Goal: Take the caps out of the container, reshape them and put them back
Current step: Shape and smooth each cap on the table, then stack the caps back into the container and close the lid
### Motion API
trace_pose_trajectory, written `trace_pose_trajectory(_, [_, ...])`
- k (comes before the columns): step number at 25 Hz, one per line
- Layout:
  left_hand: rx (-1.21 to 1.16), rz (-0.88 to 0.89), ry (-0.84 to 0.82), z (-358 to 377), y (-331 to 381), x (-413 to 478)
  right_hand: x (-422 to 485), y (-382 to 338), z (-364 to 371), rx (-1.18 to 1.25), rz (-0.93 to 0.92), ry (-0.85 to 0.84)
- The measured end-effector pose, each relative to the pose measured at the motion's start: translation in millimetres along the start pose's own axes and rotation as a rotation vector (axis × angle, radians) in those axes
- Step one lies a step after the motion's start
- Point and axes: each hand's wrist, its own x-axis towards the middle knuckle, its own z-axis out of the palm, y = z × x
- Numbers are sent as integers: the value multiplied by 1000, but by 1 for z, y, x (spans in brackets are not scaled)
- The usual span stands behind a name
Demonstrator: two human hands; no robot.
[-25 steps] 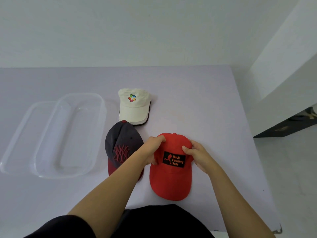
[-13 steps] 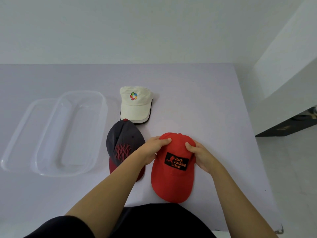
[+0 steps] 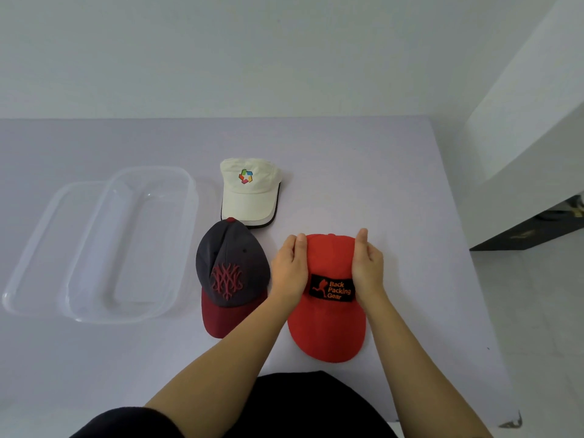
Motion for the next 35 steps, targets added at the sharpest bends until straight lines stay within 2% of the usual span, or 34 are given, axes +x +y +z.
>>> trace_pose_trajectory(3, [-26, -35, 9, 3, -2, 1, 6, -5, 1, 21, 51, 33])
trace_pose_trajectory(6, [87, -2, 20, 4, -7, 7, 9, 0, 3, -8, 47, 55])
trace_pose_trajectory(12, [230, -108, -81, 1, -14, 20, 10, 9, 4, -370, 31, 23])
trace_pose_trajectory(14, [328, 17, -121, -8, -7, 15, 12, 7, 2, -434, -29, 76])
trace_pose_trajectory(16, [387, 209, -84, -25, 2, 7, 12, -1, 3, -390, -179, 143])
trace_pose_trajectory(19, [276, 326, 188, -66, 9, -1, -3, -26, 23, -278, -426, 143])
trace_pose_trajectory(21, [236, 276, 368, -97, 3, 5, -18, -36, 46, -268, -545, 54])
trace_pose_trajectory(23, [259, 151, 383, -126, -11, 16, -30, -40, 74, -314, -483, -211])
trace_pose_trajectory(25, [287, -19, 214, -148, -27, 28, -36, -39, 99, -443, -305, -520])
trace_pose_trajectory(27, [392, -102, 9, -158, -41, 35, -34, -37, 116, -577, -171, -700])
trace_pose_trajectory(29, [441, -96, -81, -159, -49, 39, -28, -34, 128, -617, -47, -773])
trace_pose_trajectory(31, [335, -121, -67, -159, -50, 41, -23, -27, 137, -665, 42, -811])
trace_pose_trajectory(33, [210, -198, -86, -161, -49, 41, -20, -23, 142, -712, 79, -834])
trace_pose_trajectory(35, [197, -226, -148, -165, -48, 42, -17, -18, 144, -720, 94, -868])
